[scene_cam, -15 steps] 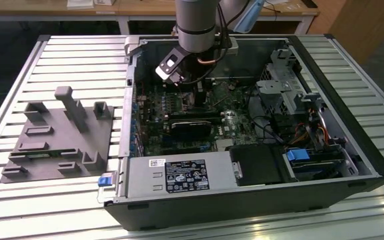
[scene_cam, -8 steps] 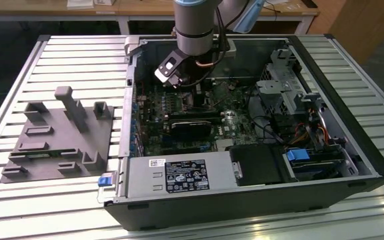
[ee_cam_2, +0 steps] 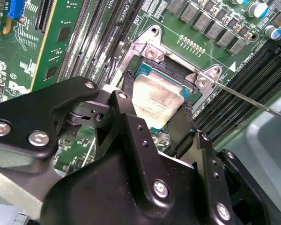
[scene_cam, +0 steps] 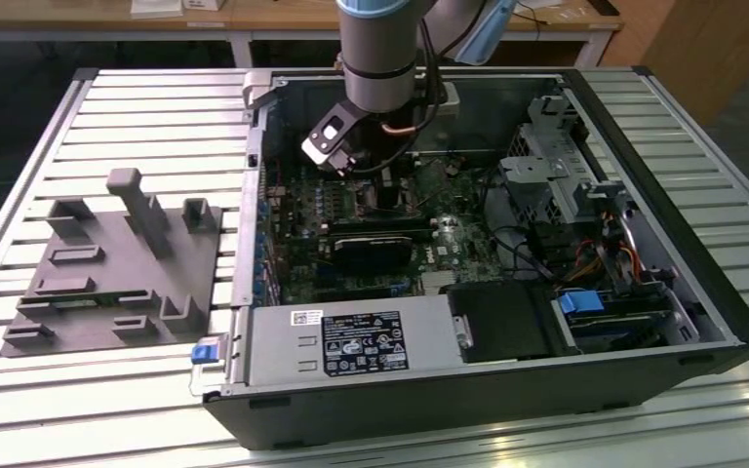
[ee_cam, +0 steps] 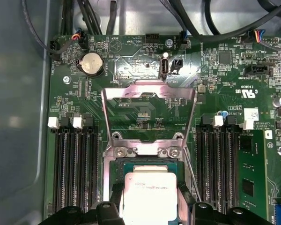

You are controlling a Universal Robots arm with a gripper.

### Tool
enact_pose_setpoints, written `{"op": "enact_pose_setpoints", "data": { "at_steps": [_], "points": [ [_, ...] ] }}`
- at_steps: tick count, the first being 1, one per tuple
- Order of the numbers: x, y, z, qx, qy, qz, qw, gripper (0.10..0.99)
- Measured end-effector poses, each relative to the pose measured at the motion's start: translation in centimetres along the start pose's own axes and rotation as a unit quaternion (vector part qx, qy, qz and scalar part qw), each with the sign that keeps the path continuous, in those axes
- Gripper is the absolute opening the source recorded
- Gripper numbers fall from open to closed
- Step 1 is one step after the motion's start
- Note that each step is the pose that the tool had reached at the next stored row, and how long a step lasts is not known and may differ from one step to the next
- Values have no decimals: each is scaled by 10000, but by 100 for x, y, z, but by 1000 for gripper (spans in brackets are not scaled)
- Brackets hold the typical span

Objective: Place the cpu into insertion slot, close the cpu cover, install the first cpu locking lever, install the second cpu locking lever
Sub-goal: 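Place the cpu into insertion slot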

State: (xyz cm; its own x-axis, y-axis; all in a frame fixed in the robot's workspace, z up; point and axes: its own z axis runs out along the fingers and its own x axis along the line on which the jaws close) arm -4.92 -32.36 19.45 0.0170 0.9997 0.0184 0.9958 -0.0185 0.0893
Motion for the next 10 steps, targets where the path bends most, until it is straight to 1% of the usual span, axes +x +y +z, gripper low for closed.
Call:
{"op": "enact_pose_setpoints", "data": {
  "at_steps": [10],
  "points": [
    [0,0,7,0,3,0,10000,537]
  ]
}}
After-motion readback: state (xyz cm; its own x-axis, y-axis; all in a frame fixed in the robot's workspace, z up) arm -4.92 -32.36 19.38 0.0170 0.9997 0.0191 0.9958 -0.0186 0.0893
